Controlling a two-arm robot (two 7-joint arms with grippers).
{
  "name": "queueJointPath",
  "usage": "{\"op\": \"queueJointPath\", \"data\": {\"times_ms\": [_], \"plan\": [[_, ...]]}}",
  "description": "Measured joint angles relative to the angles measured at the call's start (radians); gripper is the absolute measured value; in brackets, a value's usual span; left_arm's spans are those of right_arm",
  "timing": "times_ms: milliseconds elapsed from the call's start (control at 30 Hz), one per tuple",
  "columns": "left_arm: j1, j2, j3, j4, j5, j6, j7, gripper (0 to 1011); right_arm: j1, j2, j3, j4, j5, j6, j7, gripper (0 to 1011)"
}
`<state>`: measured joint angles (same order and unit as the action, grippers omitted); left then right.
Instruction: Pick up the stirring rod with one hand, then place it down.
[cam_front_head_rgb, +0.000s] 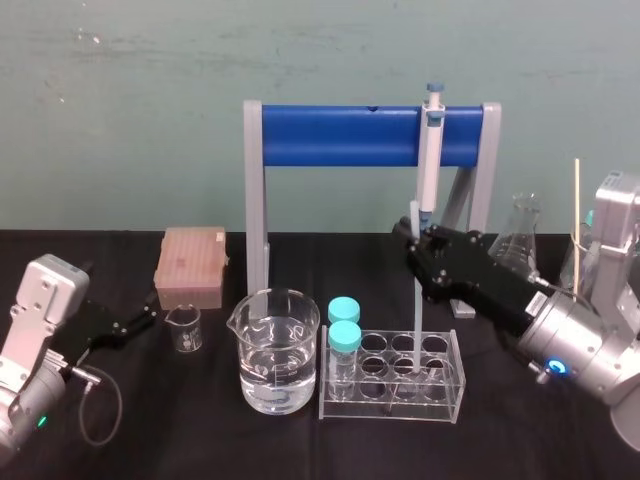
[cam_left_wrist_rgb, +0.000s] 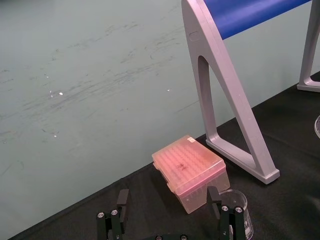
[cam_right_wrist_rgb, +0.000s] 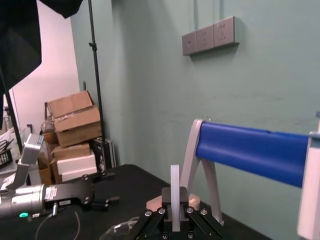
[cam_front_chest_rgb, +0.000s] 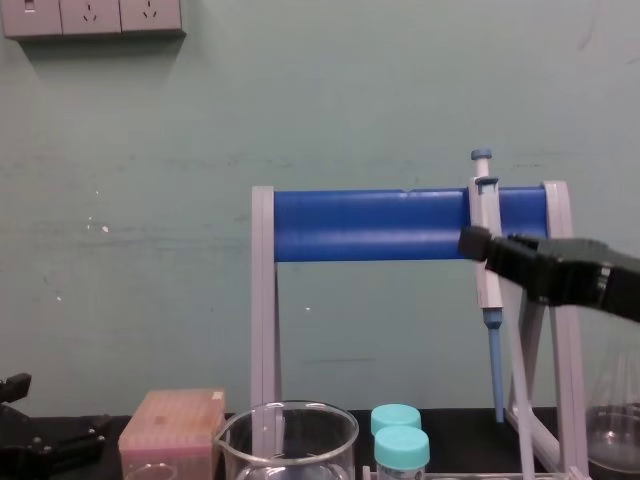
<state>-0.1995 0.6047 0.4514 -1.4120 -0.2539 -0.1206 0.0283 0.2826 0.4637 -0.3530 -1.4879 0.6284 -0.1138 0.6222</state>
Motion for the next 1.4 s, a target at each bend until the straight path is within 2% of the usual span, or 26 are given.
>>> {"op": "queueJointPath", "data": {"times_ms": [167, 467, 600, 1400], "plan": [[0.000, 0.000, 0.000, 0.000, 0.000, 0.000, 0.000, 1000, 0.001, 0.000, -0.014, 0.013, 0.000, -0.002, 0.000, 68], [0.000, 0.000, 0.000, 0.000, 0.000, 0.000, 0.000, 1000, 0.018, -0.022, -0.025, 0.056, -0.020, -0.074, 0.006, 68], [0.000, 0.000, 0.000, 0.000, 0.000, 0.000, 0.000, 1000, 0.023, -0.029, -0.026, 0.070, -0.029, -0.086, 0.006, 68], [0.000, 0.000, 0.000, 0.000, 0.000, 0.000, 0.000, 1000, 0.035, -0.065, -0.044, 0.180, -0.072, -0.088, 0.007, 68]]}}
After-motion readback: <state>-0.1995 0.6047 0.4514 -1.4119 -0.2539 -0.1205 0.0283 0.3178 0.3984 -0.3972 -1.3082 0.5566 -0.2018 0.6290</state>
